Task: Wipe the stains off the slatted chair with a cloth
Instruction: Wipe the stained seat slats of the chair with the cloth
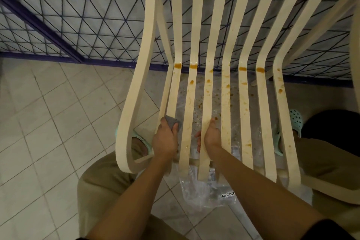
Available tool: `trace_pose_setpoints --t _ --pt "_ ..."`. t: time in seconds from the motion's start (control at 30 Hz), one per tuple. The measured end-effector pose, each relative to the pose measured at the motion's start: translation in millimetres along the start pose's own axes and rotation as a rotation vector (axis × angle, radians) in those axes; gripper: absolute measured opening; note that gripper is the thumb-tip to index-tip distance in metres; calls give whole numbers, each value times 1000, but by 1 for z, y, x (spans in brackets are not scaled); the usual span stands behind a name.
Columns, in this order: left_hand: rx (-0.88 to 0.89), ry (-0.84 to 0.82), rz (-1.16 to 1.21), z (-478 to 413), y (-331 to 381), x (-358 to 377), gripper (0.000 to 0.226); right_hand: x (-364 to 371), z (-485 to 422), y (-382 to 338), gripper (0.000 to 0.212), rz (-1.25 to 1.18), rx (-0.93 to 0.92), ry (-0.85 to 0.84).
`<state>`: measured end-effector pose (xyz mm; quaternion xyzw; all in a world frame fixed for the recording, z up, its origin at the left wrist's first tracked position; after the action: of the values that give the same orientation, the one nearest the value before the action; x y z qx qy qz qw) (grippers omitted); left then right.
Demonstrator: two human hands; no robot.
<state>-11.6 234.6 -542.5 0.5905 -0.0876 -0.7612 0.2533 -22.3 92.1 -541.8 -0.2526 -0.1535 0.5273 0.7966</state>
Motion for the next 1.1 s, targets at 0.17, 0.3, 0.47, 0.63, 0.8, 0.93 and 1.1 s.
trace_pose_setpoints --t 0.17,0.3,0.47,0.63,0.8,0.93,1.1 --pt "22 -8 -21 -24 12 0 51 2 -3 3 91 20 -44 50" --pt "25 -2 -65 -53 26 1 49 2 -6 6 89 18 -48 50" --pt "59 -5 -84 -84 42 3 51 2 -8 8 85 3 -59 56" --pt "84 -5 -81 -115 55 3 49 3 -7 4 85 17 -75 76" --pt "69 -28 -21 -118 55 5 50 2 -6 4 85 41 -78 94" --pt "114 -17 62 -108 49 2 47 3 -4 1 83 60 -59 119" --pt "154 7 150 -128 58 -5 35 3 -7 3 91 73 -68 115"
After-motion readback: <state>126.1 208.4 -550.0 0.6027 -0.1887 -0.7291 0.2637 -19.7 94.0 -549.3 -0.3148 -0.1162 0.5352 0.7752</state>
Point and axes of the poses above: each hand's wrist, its own z-axis away from the middle knuckle, its own x-axis out of the palm, y = z × x, the point moved 1 cm from there along -z, towards the middle knuckle, and after that the axes turned 3 degrees about x, right-handed, at the moved point
